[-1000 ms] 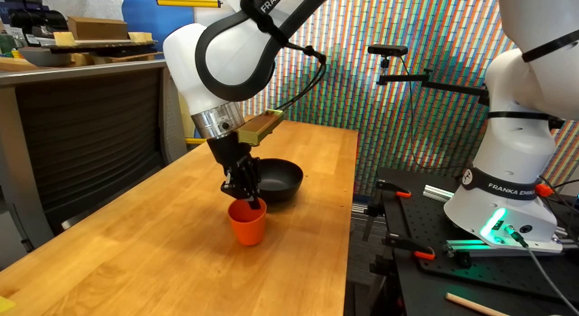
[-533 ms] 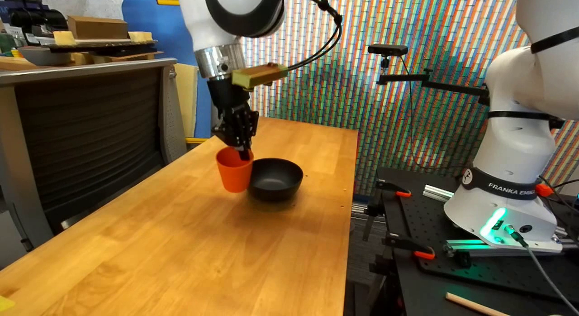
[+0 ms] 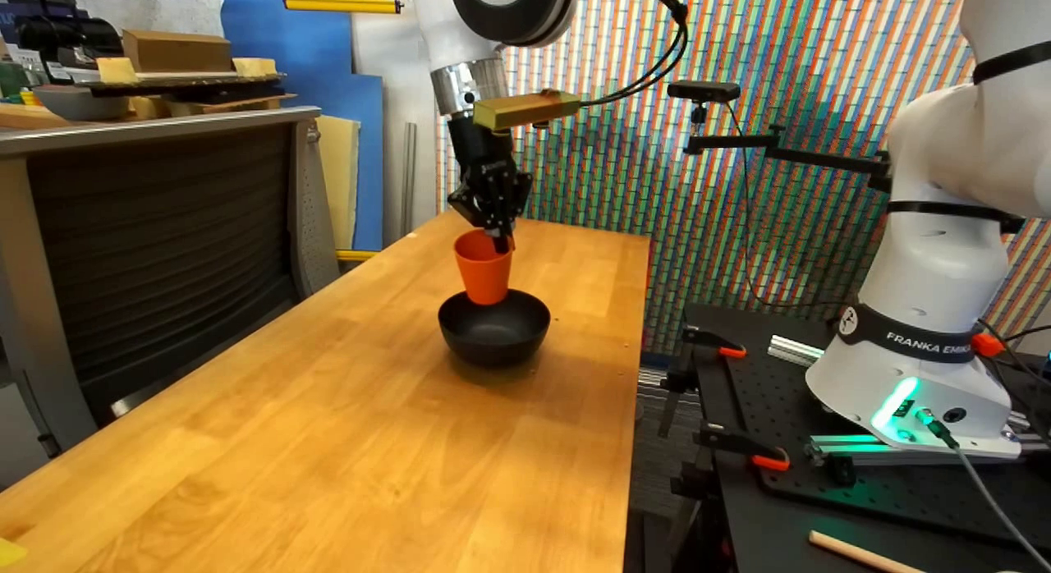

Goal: Pick up the orange cup from the table and put it in the black bowl.

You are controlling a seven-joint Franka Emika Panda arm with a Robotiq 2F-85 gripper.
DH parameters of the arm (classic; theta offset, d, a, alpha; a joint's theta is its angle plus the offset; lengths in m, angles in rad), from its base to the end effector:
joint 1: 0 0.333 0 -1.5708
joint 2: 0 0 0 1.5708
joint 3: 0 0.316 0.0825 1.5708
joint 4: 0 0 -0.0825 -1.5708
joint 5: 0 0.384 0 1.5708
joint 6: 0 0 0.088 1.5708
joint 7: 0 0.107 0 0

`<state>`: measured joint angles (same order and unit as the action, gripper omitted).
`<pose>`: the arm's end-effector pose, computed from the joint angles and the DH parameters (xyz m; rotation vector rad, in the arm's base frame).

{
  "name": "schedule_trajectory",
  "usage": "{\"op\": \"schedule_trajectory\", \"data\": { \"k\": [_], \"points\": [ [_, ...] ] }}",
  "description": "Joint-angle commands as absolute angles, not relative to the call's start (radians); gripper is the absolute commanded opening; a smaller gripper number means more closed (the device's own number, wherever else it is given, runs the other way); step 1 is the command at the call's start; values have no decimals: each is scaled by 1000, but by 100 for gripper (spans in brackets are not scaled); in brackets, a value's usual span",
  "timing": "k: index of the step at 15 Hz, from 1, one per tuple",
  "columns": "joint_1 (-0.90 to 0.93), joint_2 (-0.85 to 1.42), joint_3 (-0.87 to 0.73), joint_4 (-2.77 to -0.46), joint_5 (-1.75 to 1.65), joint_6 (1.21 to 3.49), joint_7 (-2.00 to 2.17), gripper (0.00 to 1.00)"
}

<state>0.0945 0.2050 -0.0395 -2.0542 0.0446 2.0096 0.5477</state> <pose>0.5519 0.0334 0.3200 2.9705 -0.7853 -0.3813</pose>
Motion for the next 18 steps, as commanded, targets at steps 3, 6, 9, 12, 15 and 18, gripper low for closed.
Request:
{"op": "schedule_trajectory", "data": {
  "k": [3, 6, 9, 12, 15, 18],
  "points": [
    [49, 228, -42, -2171, 91, 2095, 555, 2],
    [38, 264, -44, -2187, 109, 2144, 546, 2],
    [38, 302, -48, -2176, 105, 2172, 550, 2],
    [40, 304, -43, -2180, 115, 2177, 535, 39],
    [50, 233, -31, -2206, 112, 2157, 508, 62],
    [69, 122, -12, -2227, 93, 2135, 486, 86]
  ]
}}
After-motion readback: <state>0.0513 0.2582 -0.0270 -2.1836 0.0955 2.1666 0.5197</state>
